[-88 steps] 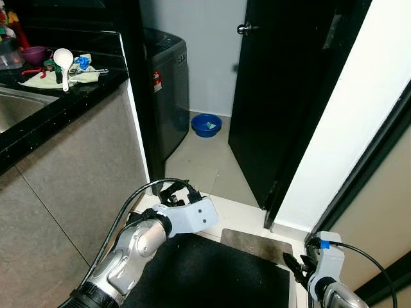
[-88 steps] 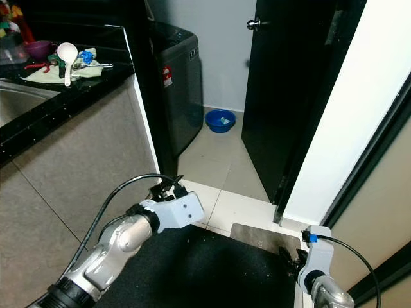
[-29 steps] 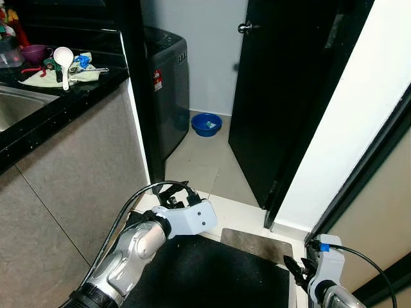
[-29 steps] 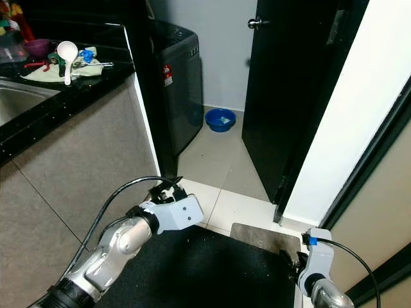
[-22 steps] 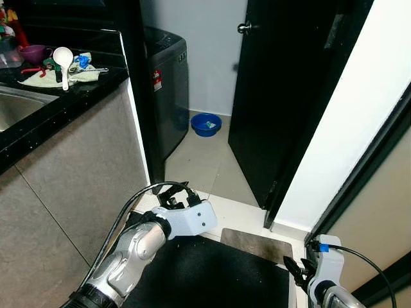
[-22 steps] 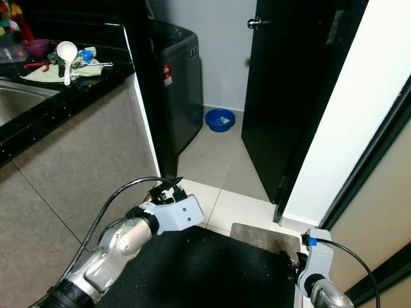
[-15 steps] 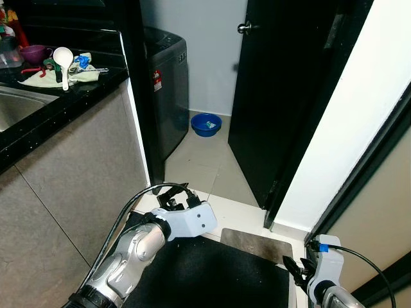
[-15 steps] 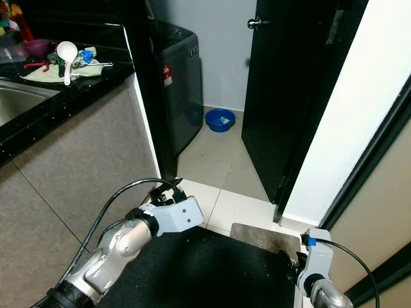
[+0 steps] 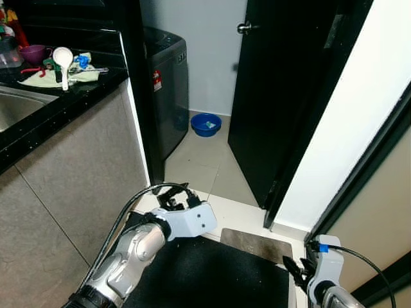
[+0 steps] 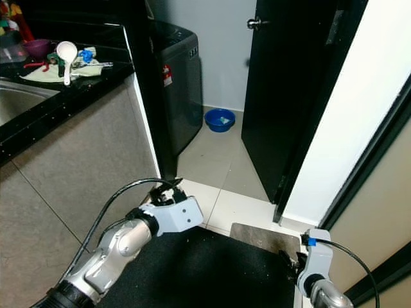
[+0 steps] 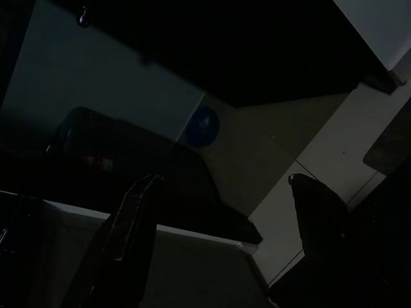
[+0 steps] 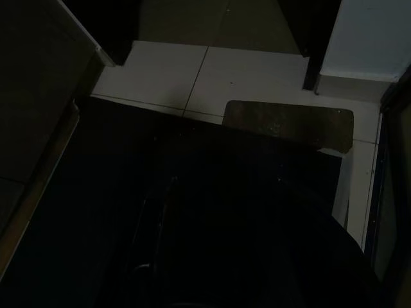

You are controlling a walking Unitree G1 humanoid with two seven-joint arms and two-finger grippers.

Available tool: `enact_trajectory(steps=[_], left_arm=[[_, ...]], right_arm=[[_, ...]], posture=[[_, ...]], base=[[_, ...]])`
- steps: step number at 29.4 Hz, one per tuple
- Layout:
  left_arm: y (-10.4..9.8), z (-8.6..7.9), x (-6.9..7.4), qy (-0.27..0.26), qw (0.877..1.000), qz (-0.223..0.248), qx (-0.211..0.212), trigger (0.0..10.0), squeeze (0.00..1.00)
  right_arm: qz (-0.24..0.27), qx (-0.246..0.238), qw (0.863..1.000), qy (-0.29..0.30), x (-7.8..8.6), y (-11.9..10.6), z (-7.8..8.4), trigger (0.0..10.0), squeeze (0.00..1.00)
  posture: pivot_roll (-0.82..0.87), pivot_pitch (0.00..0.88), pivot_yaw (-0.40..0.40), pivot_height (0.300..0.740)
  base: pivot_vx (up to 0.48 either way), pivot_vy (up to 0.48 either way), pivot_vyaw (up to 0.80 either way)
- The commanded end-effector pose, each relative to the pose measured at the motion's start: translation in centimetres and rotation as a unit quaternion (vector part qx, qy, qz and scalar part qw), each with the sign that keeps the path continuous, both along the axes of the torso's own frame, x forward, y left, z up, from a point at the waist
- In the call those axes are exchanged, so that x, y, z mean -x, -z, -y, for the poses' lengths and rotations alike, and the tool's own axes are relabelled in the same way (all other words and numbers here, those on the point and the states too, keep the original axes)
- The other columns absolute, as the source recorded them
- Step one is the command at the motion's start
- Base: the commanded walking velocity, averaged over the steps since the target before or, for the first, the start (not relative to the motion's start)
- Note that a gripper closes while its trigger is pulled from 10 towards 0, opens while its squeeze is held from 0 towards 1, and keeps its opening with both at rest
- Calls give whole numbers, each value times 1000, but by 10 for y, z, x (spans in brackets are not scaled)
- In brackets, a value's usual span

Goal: Kitchen organization

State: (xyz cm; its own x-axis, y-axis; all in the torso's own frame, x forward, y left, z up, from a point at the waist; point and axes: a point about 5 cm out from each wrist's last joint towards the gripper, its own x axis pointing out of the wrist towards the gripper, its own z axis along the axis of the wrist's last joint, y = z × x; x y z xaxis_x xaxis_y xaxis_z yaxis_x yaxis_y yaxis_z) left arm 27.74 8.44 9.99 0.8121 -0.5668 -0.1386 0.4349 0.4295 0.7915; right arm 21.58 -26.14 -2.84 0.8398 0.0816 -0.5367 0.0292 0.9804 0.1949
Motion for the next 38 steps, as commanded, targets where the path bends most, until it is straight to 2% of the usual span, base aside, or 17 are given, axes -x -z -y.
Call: enact_trajectory(steps=[1, 38], left_arm=[[1, 0, 2, 3, 1000, 0, -5, 10000, 0], [0, 0, 3, 5, 1000, 1, -5, 10000, 0]], right_arm=[[-3, 0, 1000, -2, 1, 1, -1, 10000, 0], [1, -1, 1000, -3, 1, 0, -1, 10000, 0]], posture=[[-66, 0, -20, 740], [-72, 0, -4, 740]], base=[[0, 0, 0], [0, 0, 0]])
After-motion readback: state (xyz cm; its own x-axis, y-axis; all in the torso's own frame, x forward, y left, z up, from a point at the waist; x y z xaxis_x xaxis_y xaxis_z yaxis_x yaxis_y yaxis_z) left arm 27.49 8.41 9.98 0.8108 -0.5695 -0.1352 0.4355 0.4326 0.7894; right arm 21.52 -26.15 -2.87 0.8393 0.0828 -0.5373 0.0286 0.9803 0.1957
